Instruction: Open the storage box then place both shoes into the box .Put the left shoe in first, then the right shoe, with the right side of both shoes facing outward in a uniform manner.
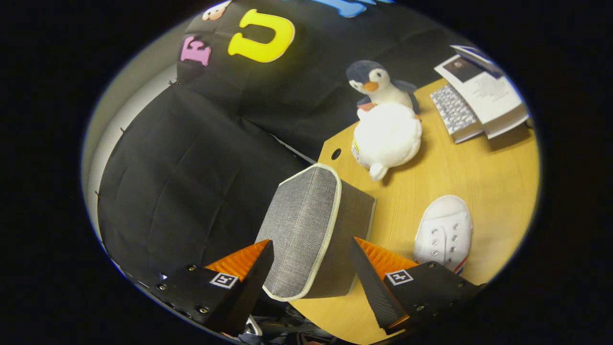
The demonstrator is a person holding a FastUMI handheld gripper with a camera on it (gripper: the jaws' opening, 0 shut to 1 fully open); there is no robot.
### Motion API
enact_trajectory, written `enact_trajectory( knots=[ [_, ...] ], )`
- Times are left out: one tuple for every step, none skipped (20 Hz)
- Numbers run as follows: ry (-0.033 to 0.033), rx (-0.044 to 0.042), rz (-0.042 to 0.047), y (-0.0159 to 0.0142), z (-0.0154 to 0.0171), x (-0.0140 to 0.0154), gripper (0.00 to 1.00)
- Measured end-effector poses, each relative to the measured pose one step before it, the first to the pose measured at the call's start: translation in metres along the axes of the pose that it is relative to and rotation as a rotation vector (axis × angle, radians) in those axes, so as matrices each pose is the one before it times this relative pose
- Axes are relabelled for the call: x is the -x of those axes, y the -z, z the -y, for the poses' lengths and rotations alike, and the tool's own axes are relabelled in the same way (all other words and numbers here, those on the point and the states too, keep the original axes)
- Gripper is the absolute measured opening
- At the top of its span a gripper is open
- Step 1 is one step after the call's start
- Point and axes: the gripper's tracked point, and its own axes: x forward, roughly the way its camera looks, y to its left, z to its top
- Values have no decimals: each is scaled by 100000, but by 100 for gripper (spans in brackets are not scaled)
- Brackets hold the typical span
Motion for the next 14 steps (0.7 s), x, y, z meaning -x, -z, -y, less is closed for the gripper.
enact_trajectory(
  knots=[
    [-3249,-5621,-1153,17,86,-888,96],
    [-2744,-3873,-740,212,-33,-687,96],
    [-1438,-2092,-1123,169,162,-561,96],
    [-604,-878,-928,328,349,-474,96],
    [-340,-580,-1532,299,337,-446,96],
    [514,-891,-1500,301,410,-612,96],
    [-854,-1794,-1340,296,61,-450,96],
    [-1526,-1750,-355,292,-292,-291,96],
    [-828,-876,-307,-41,-164,-87,94],
    [-1,280,-215,164,139,-216,94],
    [-1254,-616,-423,-51,-344,-6,85],
    [-2559,-1676,-1907,354,-542,103,83],
    [-3053,-2128,-963,115,-595,168,83],
    [771,-577,1081,-67,160,143,66]
  ],
)
